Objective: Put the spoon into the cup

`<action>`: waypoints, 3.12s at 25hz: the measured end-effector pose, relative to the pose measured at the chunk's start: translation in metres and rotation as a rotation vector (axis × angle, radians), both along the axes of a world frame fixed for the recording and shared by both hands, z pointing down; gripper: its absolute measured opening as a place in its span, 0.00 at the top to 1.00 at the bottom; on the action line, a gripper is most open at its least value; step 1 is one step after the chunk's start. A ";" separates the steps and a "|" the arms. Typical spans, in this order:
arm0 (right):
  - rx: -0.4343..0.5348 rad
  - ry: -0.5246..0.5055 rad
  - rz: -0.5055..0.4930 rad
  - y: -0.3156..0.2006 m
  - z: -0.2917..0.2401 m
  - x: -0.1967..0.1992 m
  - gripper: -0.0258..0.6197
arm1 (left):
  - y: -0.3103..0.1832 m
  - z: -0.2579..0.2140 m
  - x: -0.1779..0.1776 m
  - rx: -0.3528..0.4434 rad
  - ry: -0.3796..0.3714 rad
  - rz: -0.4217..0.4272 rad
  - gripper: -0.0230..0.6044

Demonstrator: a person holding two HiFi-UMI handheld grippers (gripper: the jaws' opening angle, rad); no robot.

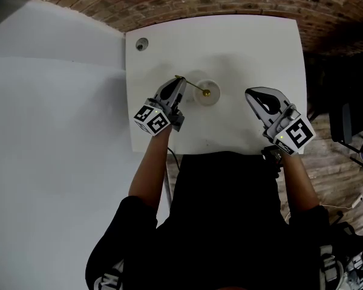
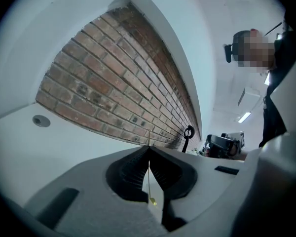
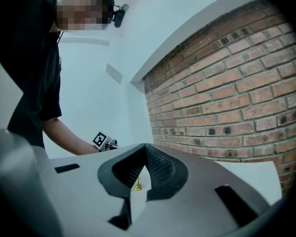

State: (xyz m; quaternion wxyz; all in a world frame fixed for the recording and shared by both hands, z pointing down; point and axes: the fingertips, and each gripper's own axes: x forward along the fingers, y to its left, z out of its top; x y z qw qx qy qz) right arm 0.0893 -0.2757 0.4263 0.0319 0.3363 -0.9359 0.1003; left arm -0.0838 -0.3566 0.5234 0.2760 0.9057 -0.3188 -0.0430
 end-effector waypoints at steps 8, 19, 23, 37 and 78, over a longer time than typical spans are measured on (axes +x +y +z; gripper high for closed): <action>-0.013 -0.021 0.005 0.000 0.001 -0.002 0.95 | 0.005 0.012 0.008 -0.021 -0.023 0.036 0.93; -0.017 -0.016 0.000 0.005 0.006 -0.006 0.95 | 0.007 0.024 0.010 -0.041 -0.027 0.038 0.93; -0.025 -0.015 -0.005 0.007 0.008 -0.006 0.95 | 0.010 0.027 0.012 -0.054 -0.028 0.038 0.93; -0.034 -0.017 -0.013 0.010 0.012 -0.007 0.95 | 0.017 0.038 0.011 -0.080 -0.041 0.031 0.93; 0.098 -0.247 -0.199 0.035 -0.056 -0.013 0.95 | 0.078 -0.130 0.009 0.344 -0.043 0.056 0.94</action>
